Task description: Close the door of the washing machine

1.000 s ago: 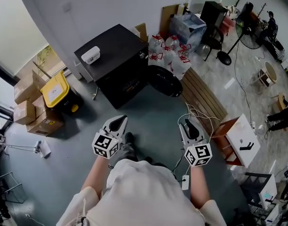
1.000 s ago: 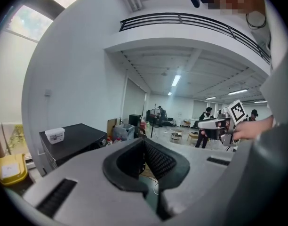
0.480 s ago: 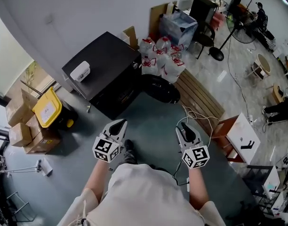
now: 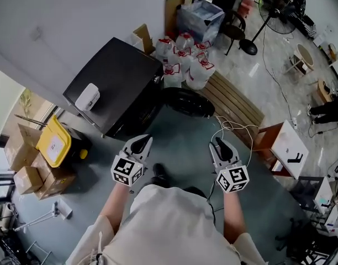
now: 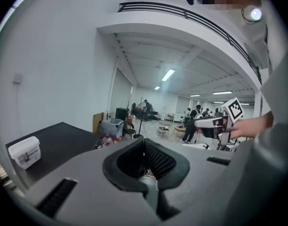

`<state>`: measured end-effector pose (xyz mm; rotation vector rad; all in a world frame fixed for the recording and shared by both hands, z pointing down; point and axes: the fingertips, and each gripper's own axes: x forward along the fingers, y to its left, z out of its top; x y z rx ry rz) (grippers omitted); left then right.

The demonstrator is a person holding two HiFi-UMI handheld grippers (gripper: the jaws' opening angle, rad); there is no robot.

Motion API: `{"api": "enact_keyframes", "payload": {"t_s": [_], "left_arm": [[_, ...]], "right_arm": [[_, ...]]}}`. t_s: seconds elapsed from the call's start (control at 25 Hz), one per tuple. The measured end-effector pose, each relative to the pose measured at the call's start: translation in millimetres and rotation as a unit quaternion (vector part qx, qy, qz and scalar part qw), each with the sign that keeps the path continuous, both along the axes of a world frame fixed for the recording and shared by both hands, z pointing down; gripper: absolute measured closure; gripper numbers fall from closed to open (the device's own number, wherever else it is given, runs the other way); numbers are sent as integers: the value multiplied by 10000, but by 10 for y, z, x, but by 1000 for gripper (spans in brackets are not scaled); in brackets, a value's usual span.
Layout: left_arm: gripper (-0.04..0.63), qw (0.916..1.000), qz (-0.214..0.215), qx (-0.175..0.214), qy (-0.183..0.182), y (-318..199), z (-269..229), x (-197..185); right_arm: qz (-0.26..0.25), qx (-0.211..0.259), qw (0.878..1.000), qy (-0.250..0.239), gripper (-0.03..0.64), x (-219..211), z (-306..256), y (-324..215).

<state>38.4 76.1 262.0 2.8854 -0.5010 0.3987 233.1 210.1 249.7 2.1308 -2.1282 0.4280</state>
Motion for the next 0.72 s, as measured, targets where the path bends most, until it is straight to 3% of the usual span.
{"api": "enact_keyframes", "payload": {"t_s": [0.32,0.72], "left_arm": [[586,9992,380,-119,-14,-551,106,84],[586,9986,267,-451,-120,-862,407,364]], "right_arm": [[363,-167,9992,-63,472,31,131,-426],[189,-606,9980,42,472,314,455,-797]]}}
